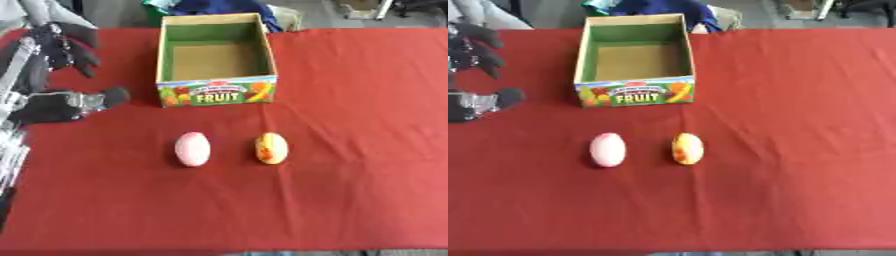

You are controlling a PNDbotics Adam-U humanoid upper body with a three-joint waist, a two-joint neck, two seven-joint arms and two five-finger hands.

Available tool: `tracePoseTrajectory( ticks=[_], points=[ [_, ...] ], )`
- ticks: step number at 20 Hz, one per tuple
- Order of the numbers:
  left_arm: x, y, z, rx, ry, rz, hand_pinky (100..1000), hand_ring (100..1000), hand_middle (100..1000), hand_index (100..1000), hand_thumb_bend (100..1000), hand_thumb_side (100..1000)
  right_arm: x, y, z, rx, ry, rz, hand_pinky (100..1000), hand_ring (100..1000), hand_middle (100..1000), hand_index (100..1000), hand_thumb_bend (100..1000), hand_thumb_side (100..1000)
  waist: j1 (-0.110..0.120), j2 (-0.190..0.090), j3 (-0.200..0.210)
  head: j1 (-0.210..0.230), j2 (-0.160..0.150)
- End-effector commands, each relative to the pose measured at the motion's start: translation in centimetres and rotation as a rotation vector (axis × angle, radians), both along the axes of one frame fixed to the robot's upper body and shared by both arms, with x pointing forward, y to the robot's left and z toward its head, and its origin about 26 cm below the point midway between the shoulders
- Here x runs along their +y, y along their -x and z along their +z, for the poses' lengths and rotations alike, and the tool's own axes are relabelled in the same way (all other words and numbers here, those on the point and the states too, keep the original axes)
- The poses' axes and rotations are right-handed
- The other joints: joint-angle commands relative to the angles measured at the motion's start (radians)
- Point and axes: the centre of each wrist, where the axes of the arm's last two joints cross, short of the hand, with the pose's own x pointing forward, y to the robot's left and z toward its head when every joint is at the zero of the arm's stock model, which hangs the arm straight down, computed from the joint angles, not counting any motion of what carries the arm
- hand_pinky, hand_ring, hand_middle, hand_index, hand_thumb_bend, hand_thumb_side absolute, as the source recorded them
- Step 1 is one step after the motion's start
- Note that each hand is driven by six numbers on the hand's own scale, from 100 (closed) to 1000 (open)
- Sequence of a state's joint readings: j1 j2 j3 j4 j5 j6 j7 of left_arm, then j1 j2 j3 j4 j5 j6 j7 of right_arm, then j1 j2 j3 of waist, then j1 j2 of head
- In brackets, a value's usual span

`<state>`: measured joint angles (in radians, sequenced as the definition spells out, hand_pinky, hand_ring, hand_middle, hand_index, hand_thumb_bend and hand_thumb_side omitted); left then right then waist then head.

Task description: Pick up objects on the table and place them in the box.

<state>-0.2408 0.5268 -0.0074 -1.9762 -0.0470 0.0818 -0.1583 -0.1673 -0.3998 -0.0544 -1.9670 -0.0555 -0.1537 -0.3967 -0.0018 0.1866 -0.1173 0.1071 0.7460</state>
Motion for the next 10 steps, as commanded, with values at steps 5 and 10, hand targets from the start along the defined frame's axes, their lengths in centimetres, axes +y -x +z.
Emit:
tracePoseTrajectory(
  ticks=[5, 10],
  points=[
    [-1.4, -0.5, 0.6, 0.061, -0.191, -0.085, 474, 530, 575, 709, 830, 211, -0.1, 0.0, 0.7, -0.017, 0.020, 0.015, 602, 706, 658, 829, 105, 365, 0.000, -0.015, -0.007, 0.009, -0.003],
    [-2.5, -1.0, 0.0, 0.113, -0.248, -0.127, 469, 524, 569, 705, 838, 173, 0.0, -0.1, 0.7, -0.016, 0.020, 0.020, 602, 706, 658, 829, 104, 365, 0.001, -0.014, -0.009, 0.010, -0.004]
  ],
)
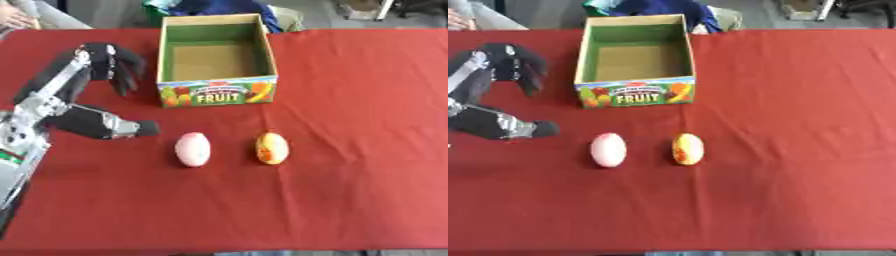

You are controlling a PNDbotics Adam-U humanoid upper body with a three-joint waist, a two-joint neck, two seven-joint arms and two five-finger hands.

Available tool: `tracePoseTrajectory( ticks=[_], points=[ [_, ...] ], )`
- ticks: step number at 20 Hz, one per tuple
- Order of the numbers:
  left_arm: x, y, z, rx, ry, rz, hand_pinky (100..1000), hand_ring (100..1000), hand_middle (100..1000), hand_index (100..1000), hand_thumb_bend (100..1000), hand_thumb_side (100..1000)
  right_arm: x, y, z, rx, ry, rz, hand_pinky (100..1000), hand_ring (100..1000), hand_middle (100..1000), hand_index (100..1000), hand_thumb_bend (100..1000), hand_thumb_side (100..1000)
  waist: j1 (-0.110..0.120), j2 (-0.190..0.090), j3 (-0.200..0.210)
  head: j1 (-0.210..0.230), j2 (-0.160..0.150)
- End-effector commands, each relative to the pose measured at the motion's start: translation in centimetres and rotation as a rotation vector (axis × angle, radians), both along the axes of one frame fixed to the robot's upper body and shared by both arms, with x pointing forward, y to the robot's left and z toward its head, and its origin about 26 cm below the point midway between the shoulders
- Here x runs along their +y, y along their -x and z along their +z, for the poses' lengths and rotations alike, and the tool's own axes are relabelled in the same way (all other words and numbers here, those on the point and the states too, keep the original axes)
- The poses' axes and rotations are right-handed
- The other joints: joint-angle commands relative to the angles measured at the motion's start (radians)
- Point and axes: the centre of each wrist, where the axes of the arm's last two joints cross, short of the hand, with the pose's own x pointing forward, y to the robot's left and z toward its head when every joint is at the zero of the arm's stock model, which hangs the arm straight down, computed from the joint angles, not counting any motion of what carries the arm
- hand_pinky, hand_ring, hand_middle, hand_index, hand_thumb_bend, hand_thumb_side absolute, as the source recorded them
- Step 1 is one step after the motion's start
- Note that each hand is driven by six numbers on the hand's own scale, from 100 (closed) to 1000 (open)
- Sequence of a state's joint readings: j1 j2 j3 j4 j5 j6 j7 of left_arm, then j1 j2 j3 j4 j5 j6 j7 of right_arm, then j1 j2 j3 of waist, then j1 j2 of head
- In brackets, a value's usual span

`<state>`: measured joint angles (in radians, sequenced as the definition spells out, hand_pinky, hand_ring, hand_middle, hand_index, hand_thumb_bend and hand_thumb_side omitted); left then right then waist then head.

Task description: Pick up objects on the table and place them in the box.

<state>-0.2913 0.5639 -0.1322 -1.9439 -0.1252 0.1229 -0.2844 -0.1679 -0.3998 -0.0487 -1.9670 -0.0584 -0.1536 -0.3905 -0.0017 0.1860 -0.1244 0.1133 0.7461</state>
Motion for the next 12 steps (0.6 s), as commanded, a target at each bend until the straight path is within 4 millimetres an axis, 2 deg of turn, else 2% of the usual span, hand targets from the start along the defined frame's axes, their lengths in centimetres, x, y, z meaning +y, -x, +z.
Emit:
tracePoseTrajectory(
  ticks=[1, 7, 12],
  points=[
    [-0.3, -0.2, 0.4, 0.009, -0.063, -0.020, 471, 524, 570, 705, 839, 163, -0.1, 0.0, 0.7, -0.020, 0.018, 0.009, 602, 706, 658, 829, 104, 366, 0.001, -0.014, -0.003, 0.004, -0.004],
    [-1.2, -0.8, -0.3, 0.076, -0.160, -0.079, 471, 525, 570, 708, 822, 122, -0.1, -0.1, 0.7, -0.019, 0.018, 0.014, 603, 706, 657, 826, 101, 367, 0.002, -0.015, -0.007, 0.007, -0.006],
    [-1.9, -1.4, -1.7, 0.133, -0.209, -0.094, 476, 531, 577, 712, 795, 100, 0.0, -0.1, 0.7, -0.017, 0.019, 0.020, 603, 705, 656, 822, 100, 368, 0.002, -0.016, -0.011, 0.009, -0.006]
  ],
)
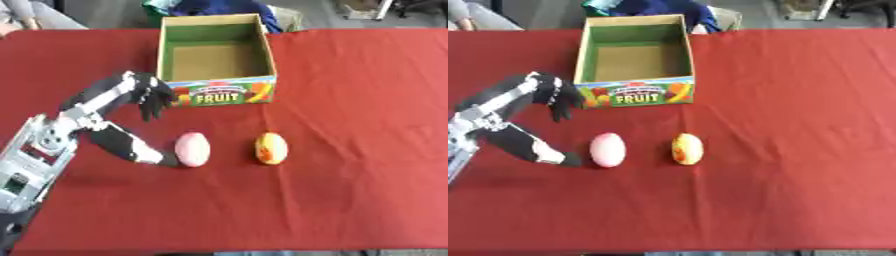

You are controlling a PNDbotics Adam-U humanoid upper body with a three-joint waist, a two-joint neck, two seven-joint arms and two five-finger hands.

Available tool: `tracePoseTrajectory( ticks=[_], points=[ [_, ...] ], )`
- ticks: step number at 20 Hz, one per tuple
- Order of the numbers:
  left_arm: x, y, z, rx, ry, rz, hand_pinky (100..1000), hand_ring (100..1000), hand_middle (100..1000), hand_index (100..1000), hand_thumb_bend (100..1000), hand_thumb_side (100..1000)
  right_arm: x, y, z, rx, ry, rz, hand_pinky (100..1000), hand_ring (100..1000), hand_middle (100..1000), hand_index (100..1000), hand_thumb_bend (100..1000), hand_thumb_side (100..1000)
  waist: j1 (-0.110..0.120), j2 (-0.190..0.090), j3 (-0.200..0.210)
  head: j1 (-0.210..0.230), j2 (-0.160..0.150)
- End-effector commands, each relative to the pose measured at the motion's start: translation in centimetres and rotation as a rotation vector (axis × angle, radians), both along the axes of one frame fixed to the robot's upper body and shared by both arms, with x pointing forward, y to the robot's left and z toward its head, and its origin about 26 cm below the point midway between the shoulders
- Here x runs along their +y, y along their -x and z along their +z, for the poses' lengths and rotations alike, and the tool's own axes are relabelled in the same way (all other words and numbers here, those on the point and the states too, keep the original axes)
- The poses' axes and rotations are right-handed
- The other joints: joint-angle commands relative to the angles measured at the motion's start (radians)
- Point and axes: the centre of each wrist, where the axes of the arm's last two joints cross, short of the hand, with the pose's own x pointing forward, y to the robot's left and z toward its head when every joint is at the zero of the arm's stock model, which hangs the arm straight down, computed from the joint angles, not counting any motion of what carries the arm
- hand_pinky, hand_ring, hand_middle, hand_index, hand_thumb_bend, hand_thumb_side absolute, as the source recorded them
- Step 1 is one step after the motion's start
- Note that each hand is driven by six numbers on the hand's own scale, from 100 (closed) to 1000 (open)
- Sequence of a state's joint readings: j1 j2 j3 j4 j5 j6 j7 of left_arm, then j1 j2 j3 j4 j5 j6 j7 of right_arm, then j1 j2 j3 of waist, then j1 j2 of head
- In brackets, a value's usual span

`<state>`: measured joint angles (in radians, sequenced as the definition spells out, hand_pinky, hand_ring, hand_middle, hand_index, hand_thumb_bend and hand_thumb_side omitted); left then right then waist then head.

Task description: Pick up objects on the table and place them in the box.

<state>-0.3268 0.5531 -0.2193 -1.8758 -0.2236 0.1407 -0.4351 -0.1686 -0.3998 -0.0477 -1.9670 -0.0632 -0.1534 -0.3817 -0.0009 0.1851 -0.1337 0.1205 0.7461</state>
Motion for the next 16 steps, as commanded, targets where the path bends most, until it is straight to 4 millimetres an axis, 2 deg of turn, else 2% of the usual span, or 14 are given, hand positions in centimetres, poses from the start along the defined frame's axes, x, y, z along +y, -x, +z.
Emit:
tracePoseTrajectory(
  ticks=[1, 16],
  points=[
    [-0.4, -0.4, -0.3, 0.014, -0.040, -0.006, 483, 538, 585, 715, 788, 100, 0.0, -0.1, 0.7, -0.020, 0.017, 0.011, 603, 705, 655, 822, 100, 368, 0.001, -0.015, -0.003, 0.002, -0.006],
    [-1.7, -2.1, -4.1, 0.074, -0.071, 0.069, 496, 556, 601, 710, 706, 100, 0.1, -0.1, 0.6, -0.015, 0.011, 0.019, 603, 702, 650, 809, 100, 366, -0.004, -0.015, -0.007, -0.004, -0.008]
  ],
)
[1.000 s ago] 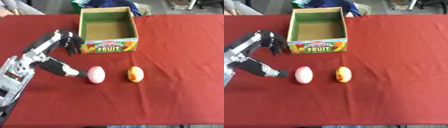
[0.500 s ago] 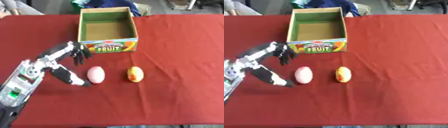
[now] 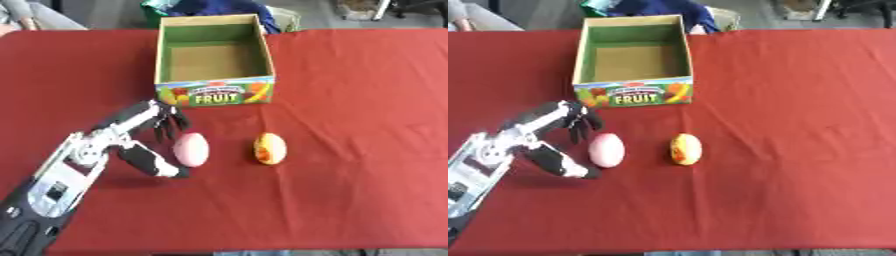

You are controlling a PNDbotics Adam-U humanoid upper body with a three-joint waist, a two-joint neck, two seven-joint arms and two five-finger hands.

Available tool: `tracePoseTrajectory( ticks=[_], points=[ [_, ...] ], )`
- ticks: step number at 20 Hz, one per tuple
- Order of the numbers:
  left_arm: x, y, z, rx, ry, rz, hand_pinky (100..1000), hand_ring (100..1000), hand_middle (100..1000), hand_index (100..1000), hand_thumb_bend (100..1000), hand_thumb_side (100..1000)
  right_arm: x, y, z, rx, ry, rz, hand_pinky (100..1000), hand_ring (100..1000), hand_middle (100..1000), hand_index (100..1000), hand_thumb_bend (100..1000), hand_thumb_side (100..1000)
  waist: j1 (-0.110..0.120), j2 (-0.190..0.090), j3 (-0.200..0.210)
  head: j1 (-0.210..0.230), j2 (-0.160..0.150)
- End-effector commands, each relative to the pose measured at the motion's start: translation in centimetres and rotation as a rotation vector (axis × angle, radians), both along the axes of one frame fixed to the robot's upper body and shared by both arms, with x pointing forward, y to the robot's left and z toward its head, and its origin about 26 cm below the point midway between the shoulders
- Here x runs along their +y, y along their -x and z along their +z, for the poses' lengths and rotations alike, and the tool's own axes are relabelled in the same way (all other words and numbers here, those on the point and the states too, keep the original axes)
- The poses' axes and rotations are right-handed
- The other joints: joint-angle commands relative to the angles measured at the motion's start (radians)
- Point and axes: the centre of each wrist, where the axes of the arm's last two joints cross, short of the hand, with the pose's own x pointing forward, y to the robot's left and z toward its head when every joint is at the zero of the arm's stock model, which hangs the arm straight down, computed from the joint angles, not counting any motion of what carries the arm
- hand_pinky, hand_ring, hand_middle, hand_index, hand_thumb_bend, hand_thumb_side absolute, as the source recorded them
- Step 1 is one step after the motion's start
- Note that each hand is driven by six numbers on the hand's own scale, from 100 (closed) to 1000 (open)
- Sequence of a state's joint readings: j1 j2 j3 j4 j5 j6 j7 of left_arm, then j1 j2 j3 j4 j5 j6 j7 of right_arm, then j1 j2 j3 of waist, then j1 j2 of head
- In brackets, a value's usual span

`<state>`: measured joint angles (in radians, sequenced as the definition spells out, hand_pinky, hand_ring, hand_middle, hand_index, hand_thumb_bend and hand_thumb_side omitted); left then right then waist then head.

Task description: Pick up objects on the table and place them in the box.

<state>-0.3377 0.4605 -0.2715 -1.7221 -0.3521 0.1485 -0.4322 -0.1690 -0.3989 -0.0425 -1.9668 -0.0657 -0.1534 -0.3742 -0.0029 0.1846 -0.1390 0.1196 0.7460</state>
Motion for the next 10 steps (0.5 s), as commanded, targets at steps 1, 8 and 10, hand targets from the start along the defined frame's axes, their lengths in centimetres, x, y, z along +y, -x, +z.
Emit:
tracePoseTrajectory(
  ticks=[1, 8, 10],
  points=[
    [-0.2, -0.4, 0.3, -0.026, -0.011, 0.013, 495, 555, 599, 708, 694, 100, -0.1, -0.1, 0.7, -0.019, 0.007, 0.008, 604, 702, 650, 809, 100, 366, -0.003, -0.015, -0.002, -0.004, -0.009],
    [-0.5, -1.0, -0.8, -0.038, -0.020, 0.059, 462, 518, 552, 676, 611, 100, 0.0, 0.0, 0.6, -0.016, 0.004, 0.013, 604, 702, 647, 802, 100, 364, -0.007, -0.015, -0.005, -0.004, -0.010],
    [-0.6, -1.1, -1.0, -0.041, -0.024, 0.068, 446, 501, 534, 663, 582, 100, 0.0, 0.0, 0.6, -0.015, 0.004, 0.013, 604, 702, 646, 800, 100, 364, -0.008, -0.015, -0.005, -0.005, -0.010]
  ],
)
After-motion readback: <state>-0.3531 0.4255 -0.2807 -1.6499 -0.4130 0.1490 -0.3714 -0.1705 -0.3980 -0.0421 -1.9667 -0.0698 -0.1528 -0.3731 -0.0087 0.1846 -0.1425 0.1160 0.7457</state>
